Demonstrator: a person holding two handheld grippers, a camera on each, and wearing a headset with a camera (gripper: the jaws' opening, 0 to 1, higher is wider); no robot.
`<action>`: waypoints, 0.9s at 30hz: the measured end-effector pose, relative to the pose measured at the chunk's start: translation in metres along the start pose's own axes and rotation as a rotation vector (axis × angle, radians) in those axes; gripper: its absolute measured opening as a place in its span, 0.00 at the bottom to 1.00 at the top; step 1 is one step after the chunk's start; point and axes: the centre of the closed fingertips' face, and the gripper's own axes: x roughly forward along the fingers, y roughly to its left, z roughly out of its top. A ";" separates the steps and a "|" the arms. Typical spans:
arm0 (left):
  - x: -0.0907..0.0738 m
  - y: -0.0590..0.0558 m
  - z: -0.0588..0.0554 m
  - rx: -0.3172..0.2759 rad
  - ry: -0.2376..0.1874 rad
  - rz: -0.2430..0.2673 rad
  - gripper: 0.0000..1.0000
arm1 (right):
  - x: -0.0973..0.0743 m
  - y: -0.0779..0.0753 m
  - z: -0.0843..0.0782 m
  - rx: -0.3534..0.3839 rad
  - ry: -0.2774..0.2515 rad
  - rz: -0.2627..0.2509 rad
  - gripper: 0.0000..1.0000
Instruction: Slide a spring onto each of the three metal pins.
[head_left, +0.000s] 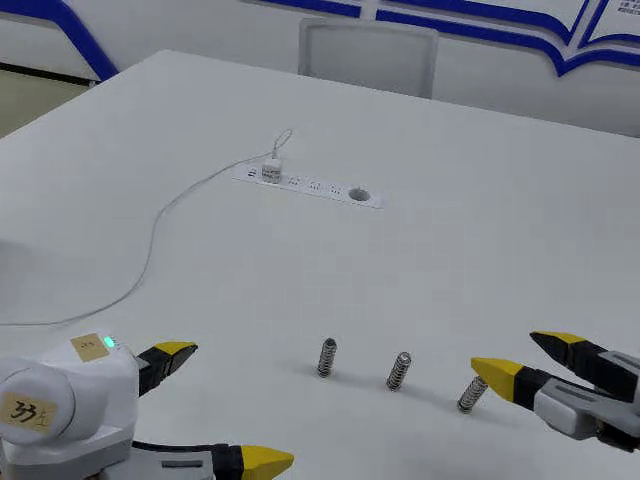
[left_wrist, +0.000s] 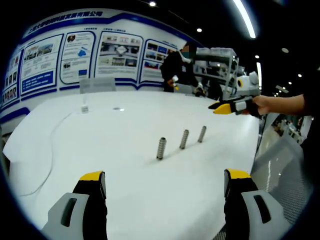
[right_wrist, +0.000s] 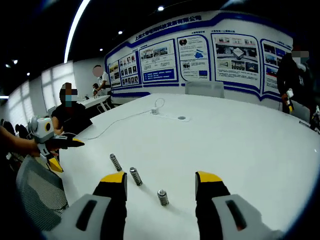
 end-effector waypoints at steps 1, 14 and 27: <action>0.000 0.001 0.001 0.005 -0.003 0.001 1.00 | -0.004 -0.006 -0.001 0.003 -0.008 -0.015 0.57; -0.004 -0.007 0.013 0.038 -0.061 -0.005 1.00 | -0.022 0.025 -0.042 0.042 -0.018 0.047 0.88; -0.009 -0.002 0.026 -0.025 -0.114 0.039 1.00 | -0.026 0.039 -0.047 0.075 -0.074 0.044 0.97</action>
